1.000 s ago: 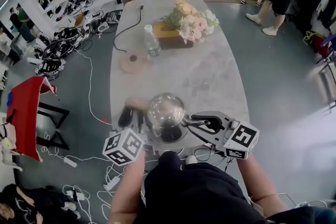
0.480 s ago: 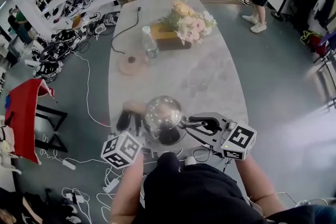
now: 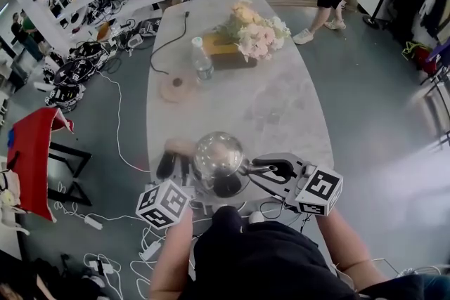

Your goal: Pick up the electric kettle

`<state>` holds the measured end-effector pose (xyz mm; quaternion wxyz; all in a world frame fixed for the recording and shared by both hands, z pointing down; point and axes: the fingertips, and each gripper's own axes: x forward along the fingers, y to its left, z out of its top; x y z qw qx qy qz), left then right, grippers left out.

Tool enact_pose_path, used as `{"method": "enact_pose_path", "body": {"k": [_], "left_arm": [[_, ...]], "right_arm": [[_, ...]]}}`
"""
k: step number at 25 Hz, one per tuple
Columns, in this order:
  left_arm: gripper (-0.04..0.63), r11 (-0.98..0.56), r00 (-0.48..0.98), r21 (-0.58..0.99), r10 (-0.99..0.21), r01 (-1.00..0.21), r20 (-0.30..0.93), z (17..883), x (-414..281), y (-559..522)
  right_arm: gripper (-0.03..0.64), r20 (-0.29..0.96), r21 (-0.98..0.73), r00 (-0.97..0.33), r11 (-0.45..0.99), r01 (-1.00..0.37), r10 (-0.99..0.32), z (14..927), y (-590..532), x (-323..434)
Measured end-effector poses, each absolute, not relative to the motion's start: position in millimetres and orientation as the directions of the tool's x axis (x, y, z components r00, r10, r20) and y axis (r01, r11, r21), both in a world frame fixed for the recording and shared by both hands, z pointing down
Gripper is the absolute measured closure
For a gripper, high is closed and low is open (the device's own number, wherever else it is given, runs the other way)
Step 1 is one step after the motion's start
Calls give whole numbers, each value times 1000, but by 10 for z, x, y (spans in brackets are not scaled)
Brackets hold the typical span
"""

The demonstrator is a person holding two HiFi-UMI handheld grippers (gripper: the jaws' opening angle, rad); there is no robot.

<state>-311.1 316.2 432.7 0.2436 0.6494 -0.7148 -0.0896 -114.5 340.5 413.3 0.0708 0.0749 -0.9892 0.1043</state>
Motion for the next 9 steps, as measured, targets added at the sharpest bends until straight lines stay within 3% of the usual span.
{"method": "enact_pose_path", "body": {"k": [9], "left_arm": [[462, 123, -22, 449, -974, -885, 225, 4314, -2945, 3226]], "right_arm": [[514, 164, -188, -976, 966, -177, -147, 4120, 3500, -981]]}}
